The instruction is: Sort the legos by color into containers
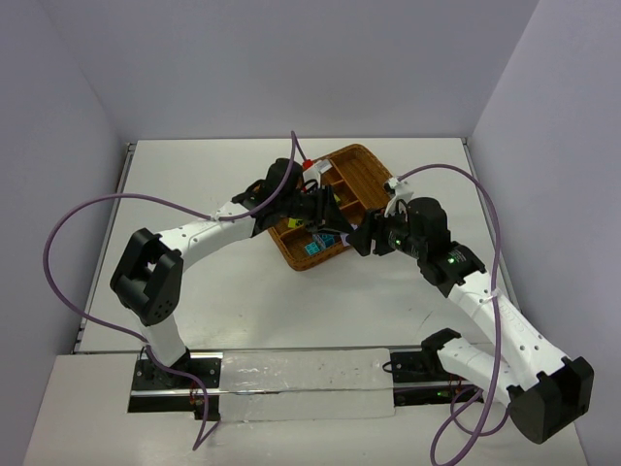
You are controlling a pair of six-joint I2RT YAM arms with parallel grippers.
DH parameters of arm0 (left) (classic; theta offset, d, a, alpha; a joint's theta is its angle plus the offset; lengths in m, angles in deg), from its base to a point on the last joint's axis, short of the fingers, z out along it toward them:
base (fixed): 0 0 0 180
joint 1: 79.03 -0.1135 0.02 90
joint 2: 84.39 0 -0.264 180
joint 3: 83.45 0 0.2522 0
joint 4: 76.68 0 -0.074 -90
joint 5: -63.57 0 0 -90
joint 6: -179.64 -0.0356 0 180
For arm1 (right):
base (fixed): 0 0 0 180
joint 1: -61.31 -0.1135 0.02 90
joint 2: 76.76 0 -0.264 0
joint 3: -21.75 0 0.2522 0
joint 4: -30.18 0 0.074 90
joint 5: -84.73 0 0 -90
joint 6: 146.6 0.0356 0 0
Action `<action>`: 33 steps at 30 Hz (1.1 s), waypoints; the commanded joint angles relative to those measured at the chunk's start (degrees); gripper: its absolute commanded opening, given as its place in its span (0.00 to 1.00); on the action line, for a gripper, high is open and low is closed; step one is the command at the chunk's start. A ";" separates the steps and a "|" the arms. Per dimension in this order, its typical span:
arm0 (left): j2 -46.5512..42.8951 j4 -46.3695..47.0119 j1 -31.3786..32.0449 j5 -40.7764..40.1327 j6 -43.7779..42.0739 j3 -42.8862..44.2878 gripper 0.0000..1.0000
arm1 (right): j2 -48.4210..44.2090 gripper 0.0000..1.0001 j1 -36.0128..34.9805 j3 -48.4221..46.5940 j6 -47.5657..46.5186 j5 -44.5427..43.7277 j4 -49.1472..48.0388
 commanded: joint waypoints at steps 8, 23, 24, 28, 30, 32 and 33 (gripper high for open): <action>-2.16 0.74 -0.22 0.28 -0.34 2.61 0.00 | 1.56 0.64 -1.07 -1.61 -0.76 0.99 -2.13; -2.90 0.14 -0.37 -0.52 -0.51 2.92 0.00 | 3.25 0.00 -2.19 -1.83 -1.47 2.25 -3.03; -2.99 -0.05 -0.58 -1.31 -0.45 2.71 0.00 | 2.98 0.00 -2.25 -1.73 -1.67 2.98 -2.65; -5.65 2.74 -3.25 -3.60 2.35 -2.37 0.00 | 1.27 0.00 -2.27 0.45 -0.83 1.67 0.10; -6.90 5.04 -4.72 -4.49 4.04 -4.62 0.00 | 0.28 0.00 -2.22 0.96 -0.29 -1.07 2.41; -8.54 5.25 -6.05 -6.59 4.25 -5.64 0.00 | 0.01 0.00 -2.27 1.04 -0.11 -2.34 4.30; -9.09 3.51 -6.39 -8.65 3.21 -5.36 0.00 | 0.27 0.00 -2.27 0.62 -0.05 -2.93 5.58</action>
